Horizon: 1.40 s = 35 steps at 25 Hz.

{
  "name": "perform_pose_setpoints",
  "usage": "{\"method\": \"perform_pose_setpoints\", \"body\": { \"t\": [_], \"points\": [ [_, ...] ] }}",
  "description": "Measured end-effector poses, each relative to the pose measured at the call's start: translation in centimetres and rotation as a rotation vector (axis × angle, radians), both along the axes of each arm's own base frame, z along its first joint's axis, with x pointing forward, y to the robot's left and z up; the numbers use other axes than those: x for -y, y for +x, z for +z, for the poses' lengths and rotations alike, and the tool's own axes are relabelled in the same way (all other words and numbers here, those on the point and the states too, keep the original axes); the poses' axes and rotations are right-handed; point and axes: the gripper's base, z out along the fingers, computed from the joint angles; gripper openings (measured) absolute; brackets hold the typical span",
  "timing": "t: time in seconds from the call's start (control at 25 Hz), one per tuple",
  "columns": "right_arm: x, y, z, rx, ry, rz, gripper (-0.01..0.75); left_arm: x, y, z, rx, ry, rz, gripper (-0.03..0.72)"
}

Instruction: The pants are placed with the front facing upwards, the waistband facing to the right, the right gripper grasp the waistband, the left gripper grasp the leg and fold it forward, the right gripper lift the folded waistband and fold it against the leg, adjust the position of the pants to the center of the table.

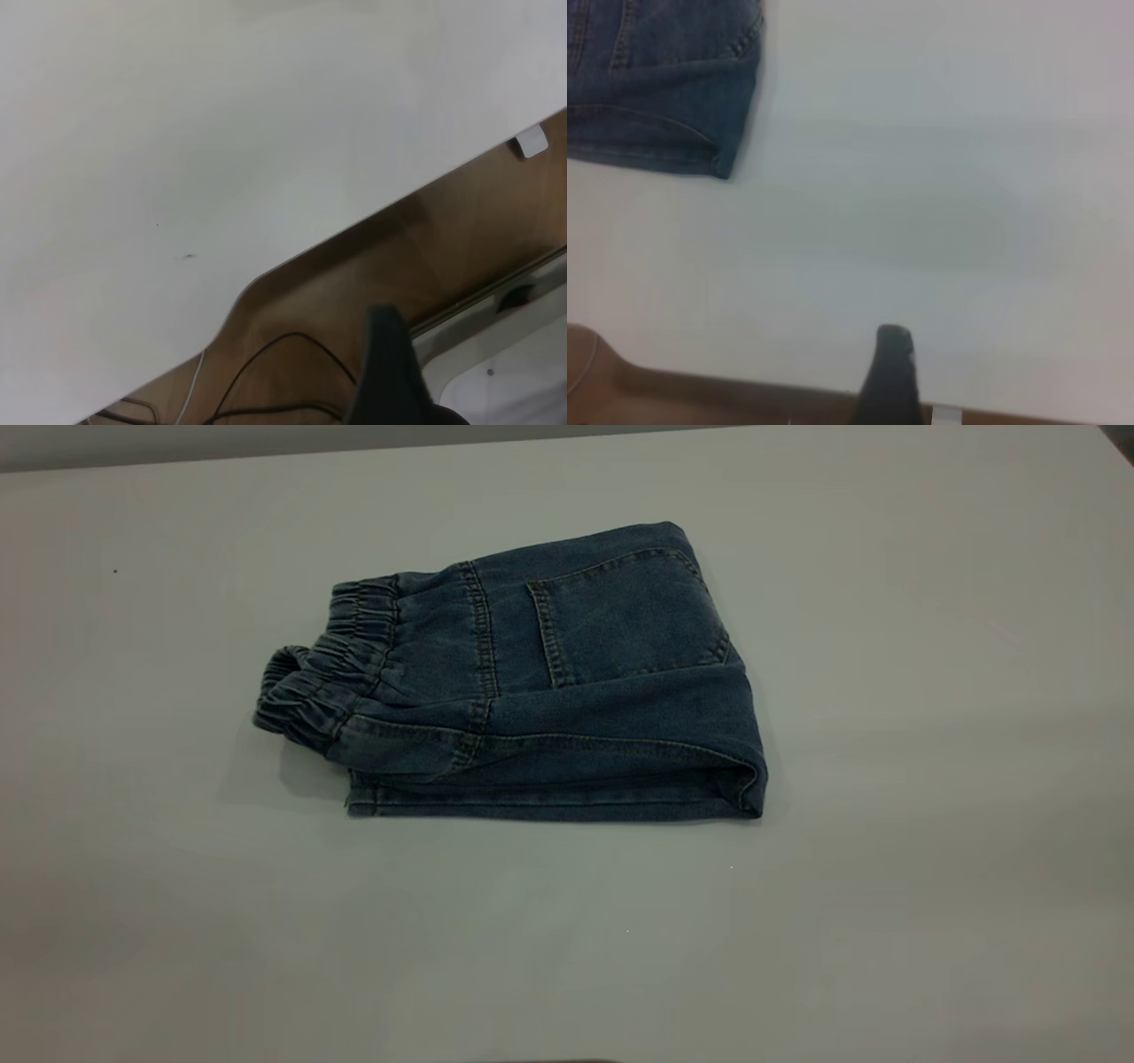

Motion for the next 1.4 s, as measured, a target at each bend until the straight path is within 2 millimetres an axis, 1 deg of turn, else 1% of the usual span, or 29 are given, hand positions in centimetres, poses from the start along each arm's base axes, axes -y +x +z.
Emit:
{"method": "perform_pose_setpoints", "body": {
  "t": [0.08, 0.2, 0.36, 0.56, 0.68, 0.88, 0.96, 1.4],
  "points": [
    [0.0, -0.2, 0.0, 0.016, 0.001, 0.0, 0.568, -0.1, -0.1, 0.0, 0.007, -0.004, 0.001, 0.433],
    [0.1, -1.1, 0.1, 0.081, 0.005, 0.0, 0.568, -0.4, -0.4, 0.1, 0.025, -0.026, 0.044, 0.433],
    [0.1, -2.6, 0.1, 0.172, 0.01, 0.001, 0.568, -1.3, -0.9, 0.3, 0.073, -0.046, 0.216, 0.433],
    [0.1, -2.7, 0.1, 0.178, 0.017, 0.006, 0.568, -2.2, -2.1, 0.6, 0.155, -0.064, 0.445, 0.433],
    [0.1, -2.7, 0.1, 0.177, 0.021, 0.007, 0.568, -2.4, -3.0, 0.6, 0.215, -0.075, 0.519, 0.433],
    [0.1, -2.7, 0.1, 0.177, 0.021, 0.007, 0.568, -2.4, -4.8, 0.6, 0.327, -0.105, 0.538, 0.433],
    [0.1, -2.7, 0.1, 0.177, 0.022, 0.008, 0.568, -2.4, -5.2, 0.6, 0.343, -0.11, 0.537, 0.433],
    [0.1, -2.7, 0.1, 0.177, 0.021, 0.008, 0.568, -2.4, -5.3, 0.5, 0.341, -0.112, 0.535, 0.433]
  ]
}}
